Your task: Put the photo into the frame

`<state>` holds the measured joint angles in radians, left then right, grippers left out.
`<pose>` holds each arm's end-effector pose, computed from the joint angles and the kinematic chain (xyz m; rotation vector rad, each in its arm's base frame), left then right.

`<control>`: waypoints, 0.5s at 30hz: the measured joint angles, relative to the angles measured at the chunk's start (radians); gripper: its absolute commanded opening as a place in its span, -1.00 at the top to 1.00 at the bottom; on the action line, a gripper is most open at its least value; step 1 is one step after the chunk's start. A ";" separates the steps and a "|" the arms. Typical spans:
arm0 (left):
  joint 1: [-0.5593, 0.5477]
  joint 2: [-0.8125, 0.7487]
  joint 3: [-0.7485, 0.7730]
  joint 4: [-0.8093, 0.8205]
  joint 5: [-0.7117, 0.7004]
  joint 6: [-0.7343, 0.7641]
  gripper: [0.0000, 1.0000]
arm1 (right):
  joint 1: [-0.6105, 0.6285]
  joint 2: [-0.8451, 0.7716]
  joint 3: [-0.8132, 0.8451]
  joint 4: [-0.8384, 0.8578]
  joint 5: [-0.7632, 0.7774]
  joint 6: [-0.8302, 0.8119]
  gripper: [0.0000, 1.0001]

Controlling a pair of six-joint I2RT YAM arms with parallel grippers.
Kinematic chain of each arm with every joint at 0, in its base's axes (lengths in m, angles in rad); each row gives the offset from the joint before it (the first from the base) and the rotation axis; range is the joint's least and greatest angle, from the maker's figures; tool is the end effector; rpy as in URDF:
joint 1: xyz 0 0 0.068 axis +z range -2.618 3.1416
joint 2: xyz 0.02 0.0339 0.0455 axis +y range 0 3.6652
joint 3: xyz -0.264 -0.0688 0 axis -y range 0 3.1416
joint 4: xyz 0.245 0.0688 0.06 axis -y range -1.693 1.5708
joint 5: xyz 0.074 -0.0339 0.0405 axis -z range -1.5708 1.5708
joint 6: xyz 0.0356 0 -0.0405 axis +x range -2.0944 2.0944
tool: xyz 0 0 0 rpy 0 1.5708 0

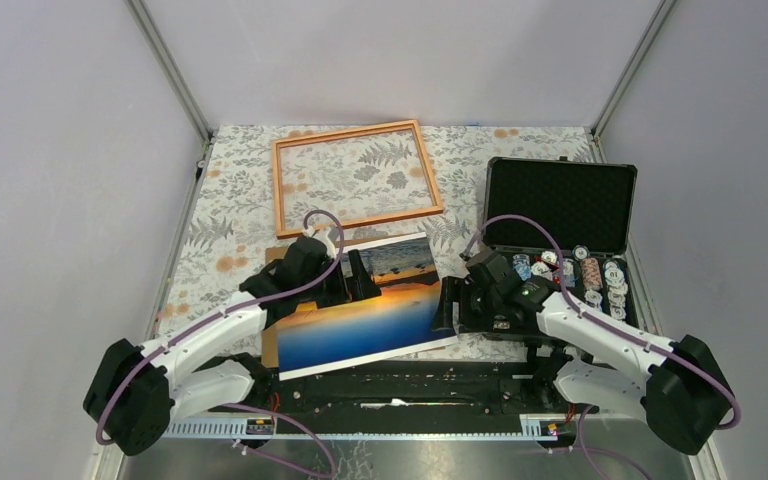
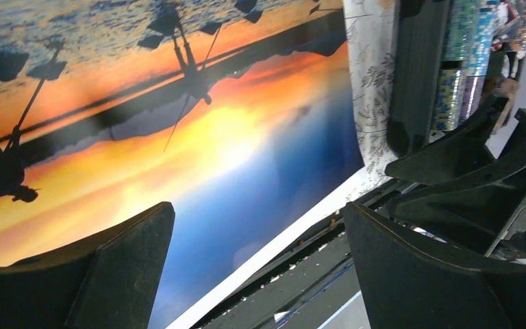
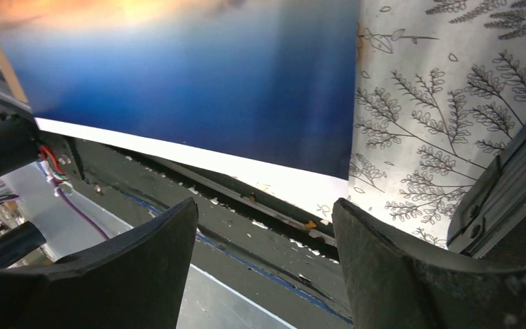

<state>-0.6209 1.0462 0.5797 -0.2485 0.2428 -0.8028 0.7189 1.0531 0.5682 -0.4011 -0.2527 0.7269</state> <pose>0.1703 -0.1324 0.2142 -0.0875 2.4742 -0.9648 0.1467 0.1402 0.1978 -0.1095 2.6537 0.8784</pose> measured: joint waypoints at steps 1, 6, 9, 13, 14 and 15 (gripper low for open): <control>-0.010 0.000 -0.013 -0.002 -0.013 -0.005 -0.97 | 0.002 0.011 0.000 -0.006 0.003 0.002 -0.56; -0.049 0.000 -0.042 0.026 -0.075 -0.021 -0.97 | 0.006 0.029 -0.018 0.002 0.029 0.012 -0.50; -0.055 -0.006 -0.085 0.058 -0.096 -0.043 -0.98 | 0.007 0.048 -0.050 0.029 0.031 0.024 -0.47; -0.056 -0.002 -0.134 0.086 -0.108 -0.066 -0.97 | 0.007 0.068 -0.080 0.046 0.035 0.037 -0.47; -0.058 0.001 -0.140 0.088 -0.112 -0.068 -0.98 | 0.008 0.068 -0.084 0.048 0.037 0.038 -0.47; -0.060 0.003 -0.146 0.091 -0.116 -0.070 -0.98 | 0.008 0.068 -0.085 0.051 0.042 0.039 -0.47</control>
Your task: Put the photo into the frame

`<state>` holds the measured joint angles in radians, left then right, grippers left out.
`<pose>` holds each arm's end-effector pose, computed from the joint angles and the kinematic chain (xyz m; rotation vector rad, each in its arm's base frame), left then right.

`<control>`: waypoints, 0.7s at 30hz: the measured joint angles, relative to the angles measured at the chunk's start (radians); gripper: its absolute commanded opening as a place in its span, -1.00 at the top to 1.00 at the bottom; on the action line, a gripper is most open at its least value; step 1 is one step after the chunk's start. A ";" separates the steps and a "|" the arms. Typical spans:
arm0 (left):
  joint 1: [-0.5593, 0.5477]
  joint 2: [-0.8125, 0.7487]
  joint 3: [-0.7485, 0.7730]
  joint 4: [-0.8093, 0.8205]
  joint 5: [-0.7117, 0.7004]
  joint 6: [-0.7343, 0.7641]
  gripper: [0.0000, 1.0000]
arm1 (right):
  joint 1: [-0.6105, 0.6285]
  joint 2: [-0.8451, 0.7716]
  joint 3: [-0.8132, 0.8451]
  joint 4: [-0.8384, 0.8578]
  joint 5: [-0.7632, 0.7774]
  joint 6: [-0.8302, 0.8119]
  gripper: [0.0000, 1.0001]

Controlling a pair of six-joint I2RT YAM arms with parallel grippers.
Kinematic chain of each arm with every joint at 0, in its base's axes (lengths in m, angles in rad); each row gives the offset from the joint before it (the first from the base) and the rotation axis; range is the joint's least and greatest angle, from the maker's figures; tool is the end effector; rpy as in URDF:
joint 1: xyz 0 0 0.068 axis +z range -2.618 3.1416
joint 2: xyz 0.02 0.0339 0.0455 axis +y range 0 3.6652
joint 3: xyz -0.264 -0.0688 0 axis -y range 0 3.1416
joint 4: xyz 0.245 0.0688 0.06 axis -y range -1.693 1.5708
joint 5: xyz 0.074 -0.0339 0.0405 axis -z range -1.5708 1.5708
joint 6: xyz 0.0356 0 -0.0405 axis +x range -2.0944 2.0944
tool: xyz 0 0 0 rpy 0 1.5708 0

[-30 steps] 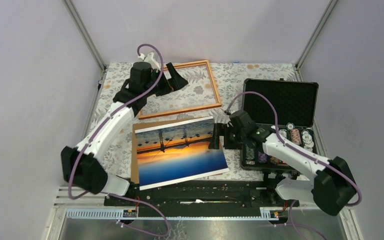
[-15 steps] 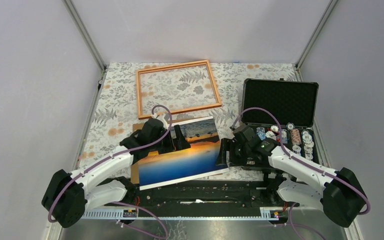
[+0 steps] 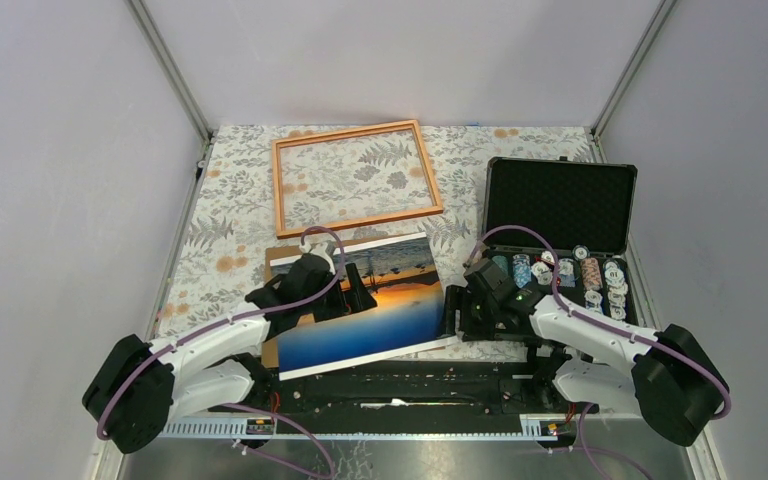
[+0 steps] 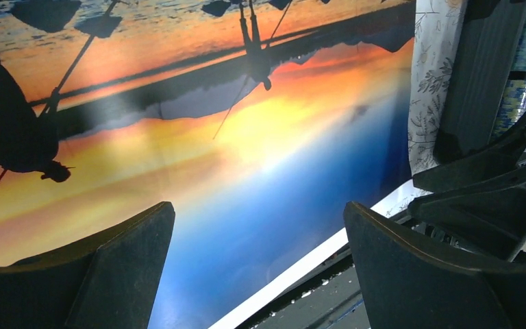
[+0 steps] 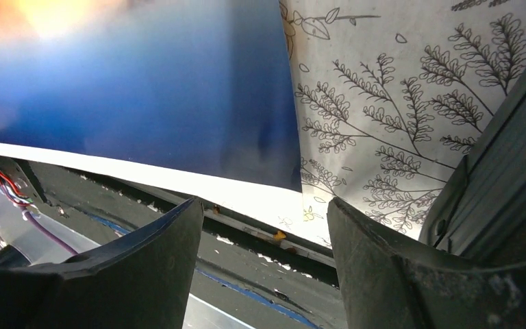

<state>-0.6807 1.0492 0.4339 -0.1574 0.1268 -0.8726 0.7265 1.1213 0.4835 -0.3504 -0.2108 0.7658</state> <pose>0.1537 -0.1303 0.1737 -0.1744 2.5173 -0.8597 0.1428 0.1369 0.1627 -0.0332 2.7512 0.7733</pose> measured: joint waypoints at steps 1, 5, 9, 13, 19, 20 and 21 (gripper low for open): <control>-0.002 0.000 -0.005 0.002 -0.004 -0.001 -0.97 | 0.000 0.000 -0.001 0.004 0.004 0.000 -0.46; -0.002 0.000 -0.016 0.013 -0.020 -0.001 -0.97 | 0.000 0.013 -0.001 0.037 0.007 0.006 -0.42; -0.008 0.000 -0.016 0.021 -0.031 -0.001 -0.97 | 0.000 0.016 -0.014 0.091 0.002 0.028 -0.40; -0.027 0.000 -0.016 0.025 -0.044 -0.001 -0.97 | 0.000 -0.058 -0.057 0.154 -0.006 0.089 -0.38; -0.045 0.000 -0.016 0.026 -0.066 -0.001 -0.97 | 0.000 -0.179 -0.074 0.282 -0.019 0.190 -0.33; -0.048 0.000 -0.016 0.026 -0.069 -0.001 -0.98 | 0.000 -0.184 -0.080 0.316 -0.018 0.210 -0.32; -0.050 0.000 -0.016 0.026 -0.072 0.000 -0.97 | 0.000 -0.183 -0.090 0.345 -0.016 0.229 -0.30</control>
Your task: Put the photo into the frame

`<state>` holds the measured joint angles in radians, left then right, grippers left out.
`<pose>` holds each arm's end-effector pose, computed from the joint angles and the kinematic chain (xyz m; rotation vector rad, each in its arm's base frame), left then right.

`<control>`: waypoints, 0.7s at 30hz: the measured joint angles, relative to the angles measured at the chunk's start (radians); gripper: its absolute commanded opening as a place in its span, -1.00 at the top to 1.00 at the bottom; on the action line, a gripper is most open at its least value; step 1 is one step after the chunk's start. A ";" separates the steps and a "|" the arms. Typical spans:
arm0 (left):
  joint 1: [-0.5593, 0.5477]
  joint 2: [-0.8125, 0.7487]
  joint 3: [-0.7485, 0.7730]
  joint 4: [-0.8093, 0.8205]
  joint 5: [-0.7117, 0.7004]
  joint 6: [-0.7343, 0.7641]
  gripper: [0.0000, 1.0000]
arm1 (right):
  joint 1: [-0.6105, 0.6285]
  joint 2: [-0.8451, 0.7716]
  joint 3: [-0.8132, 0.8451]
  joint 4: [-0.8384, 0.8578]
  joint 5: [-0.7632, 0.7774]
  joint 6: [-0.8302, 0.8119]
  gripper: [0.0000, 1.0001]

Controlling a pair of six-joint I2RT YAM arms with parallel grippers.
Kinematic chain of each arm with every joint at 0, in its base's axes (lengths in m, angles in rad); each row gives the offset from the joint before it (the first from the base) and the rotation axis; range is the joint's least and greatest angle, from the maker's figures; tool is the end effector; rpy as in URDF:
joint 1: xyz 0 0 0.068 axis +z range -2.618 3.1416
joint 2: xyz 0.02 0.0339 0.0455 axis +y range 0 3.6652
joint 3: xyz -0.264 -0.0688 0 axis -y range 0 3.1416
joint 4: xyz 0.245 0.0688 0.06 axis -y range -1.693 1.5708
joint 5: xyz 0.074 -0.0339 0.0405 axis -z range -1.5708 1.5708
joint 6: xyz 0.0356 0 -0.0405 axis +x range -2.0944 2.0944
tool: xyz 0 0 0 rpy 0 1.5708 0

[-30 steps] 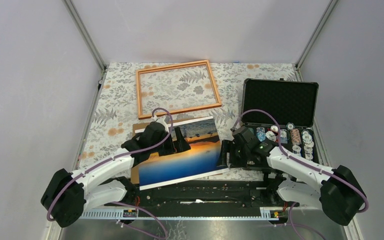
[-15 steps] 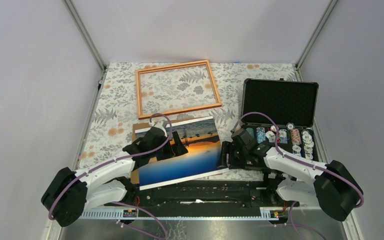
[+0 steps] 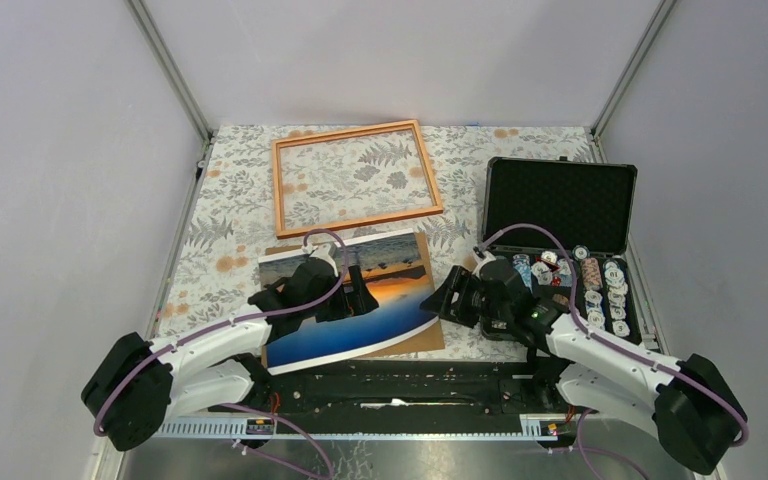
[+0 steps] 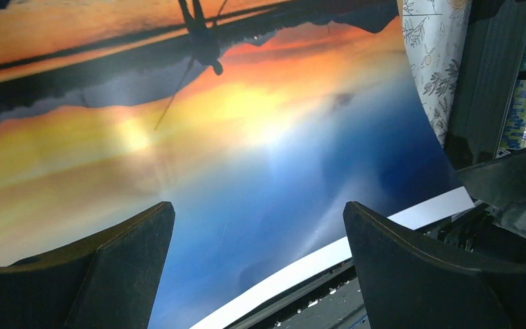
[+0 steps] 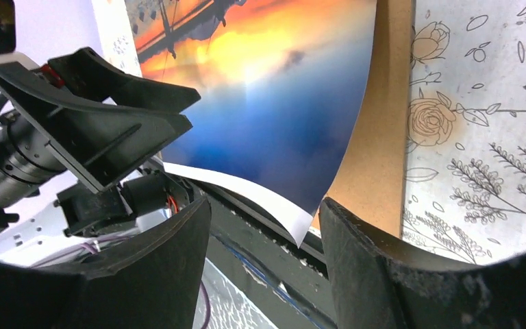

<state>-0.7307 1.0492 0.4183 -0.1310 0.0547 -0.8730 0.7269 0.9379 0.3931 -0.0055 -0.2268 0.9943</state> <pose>0.1483 -0.1356 0.1707 -0.1482 2.4908 -0.8150 0.1420 0.1370 0.1939 0.1663 2.3700 1.1823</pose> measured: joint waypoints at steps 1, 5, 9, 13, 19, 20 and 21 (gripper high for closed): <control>-0.002 0.000 0.000 0.000 -0.003 0.000 -0.97 | 0.000 0.002 -0.015 0.031 0.001 0.019 -0.29; -0.005 0.000 0.000 0.000 -0.012 0.000 -0.97 | 0.000 0.073 -0.110 0.187 0.000 0.112 -0.27; -0.008 0.005 0.000 0.011 -0.016 0.000 -0.97 | 0.000 0.138 -0.146 0.233 0.001 0.164 -0.28; -0.010 0.025 -0.008 0.039 -0.015 -0.005 -0.97 | 0.000 0.142 -0.153 0.286 0.010 0.196 -0.28; -0.015 0.034 -0.043 0.102 -0.013 -0.039 -0.98 | 0.000 0.159 -0.158 0.344 0.022 0.235 -0.27; -0.016 0.039 -0.047 0.113 -0.013 -0.044 -0.98 | 0.000 0.165 -0.158 0.356 0.024 0.241 -0.26; -0.017 0.041 -0.050 0.123 -0.012 -0.047 -0.98 | 0.000 0.169 -0.158 0.364 0.026 0.246 -0.25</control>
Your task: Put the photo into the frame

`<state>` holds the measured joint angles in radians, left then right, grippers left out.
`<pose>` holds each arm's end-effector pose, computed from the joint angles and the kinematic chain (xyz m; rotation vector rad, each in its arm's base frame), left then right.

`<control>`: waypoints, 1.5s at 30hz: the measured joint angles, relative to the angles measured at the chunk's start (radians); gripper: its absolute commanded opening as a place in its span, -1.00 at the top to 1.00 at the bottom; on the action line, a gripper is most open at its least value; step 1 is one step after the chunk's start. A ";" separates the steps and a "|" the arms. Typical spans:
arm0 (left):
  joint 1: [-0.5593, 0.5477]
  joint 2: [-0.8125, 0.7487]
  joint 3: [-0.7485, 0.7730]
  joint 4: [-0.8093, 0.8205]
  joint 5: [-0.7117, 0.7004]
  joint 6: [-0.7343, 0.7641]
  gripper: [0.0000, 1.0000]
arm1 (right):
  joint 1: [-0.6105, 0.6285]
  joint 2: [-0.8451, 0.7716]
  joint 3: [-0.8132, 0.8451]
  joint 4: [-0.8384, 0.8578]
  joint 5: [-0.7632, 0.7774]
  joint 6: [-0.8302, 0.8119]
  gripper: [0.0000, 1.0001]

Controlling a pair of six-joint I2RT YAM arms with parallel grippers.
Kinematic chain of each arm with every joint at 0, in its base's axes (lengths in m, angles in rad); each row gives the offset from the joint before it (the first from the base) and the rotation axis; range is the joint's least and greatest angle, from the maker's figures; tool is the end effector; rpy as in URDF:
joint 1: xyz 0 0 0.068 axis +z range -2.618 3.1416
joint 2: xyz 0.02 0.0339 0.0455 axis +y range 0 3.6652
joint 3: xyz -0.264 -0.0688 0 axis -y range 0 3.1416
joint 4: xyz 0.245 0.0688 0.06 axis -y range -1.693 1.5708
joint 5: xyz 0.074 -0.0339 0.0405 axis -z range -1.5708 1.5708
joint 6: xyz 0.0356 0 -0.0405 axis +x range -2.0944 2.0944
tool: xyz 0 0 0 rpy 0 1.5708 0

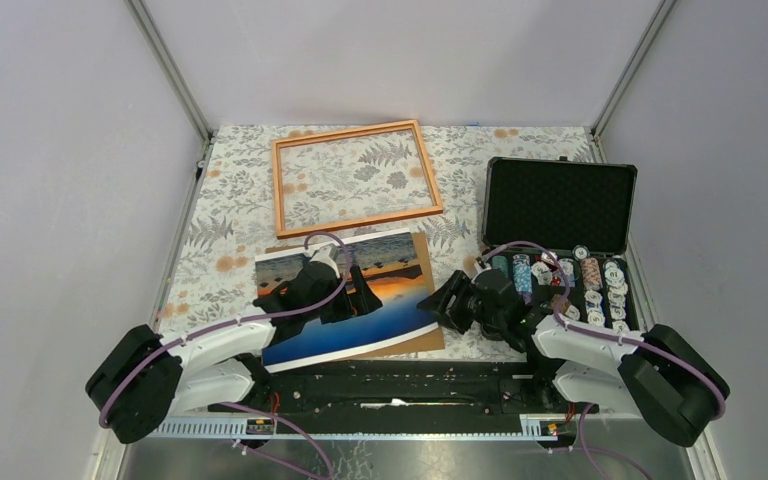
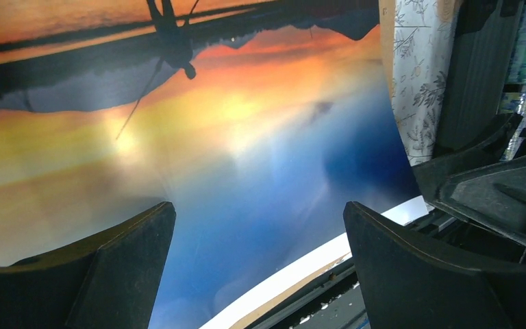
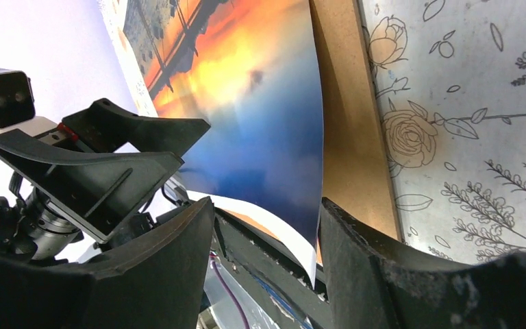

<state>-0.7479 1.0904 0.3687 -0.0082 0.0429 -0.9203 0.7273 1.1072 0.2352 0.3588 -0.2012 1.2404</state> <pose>0.1479 -0.1393 0.1577 -0.1892 2.4655 -0.8545 0.1449 0.1385 0.1472 0.4709 2.3514 1.2985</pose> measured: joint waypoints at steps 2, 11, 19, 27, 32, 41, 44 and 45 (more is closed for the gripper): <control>-0.002 0.005 -0.003 0.018 0.002 -0.006 -0.97 | 0.000 0.016 -0.002 0.027 0.002 0.014 -0.14; -0.013 0.010 -0.003 0.033 0.006 -0.015 -0.97 | 0.019 0.149 -0.003 0.104 0.029 0.029 0.70; -0.018 -0.046 0.036 -0.065 -0.003 -0.001 -0.98 | 0.038 0.144 0.027 0.084 0.051 -0.027 1.00; -0.018 -0.205 0.265 -0.264 -0.141 0.094 -0.97 | 0.039 -0.165 0.189 -0.219 0.071 -0.202 1.00; -0.018 -0.266 0.426 -0.363 -0.267 0.173 -0.97 | 0.040 -0.287 0.539 -0.523 0.161 -0.373 1.00; -0.018 -0.285 0.474 -0.455 -0.354 0.214 -0.97 | 0.040 0.008 1.426 -0.978 0.362 -0.814 1.00; -0.018 -0.283 0.474 -0.475 -0.353 0.213 -0.97 | 0.040 0.198 1.702 -1.097 0.385 -0.946 1.00; -0.018 -0.282 0.474 -0.480 -0.352 0.213 -0.97 | 0.040 0.279 1.807 -1.152 0.393 -0.993 1.00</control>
<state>-0.7658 0.8085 0.8425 -0.4877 -0.3096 -0.7074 0.7677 1.3861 2.0426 -0.7937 0.1921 0.2474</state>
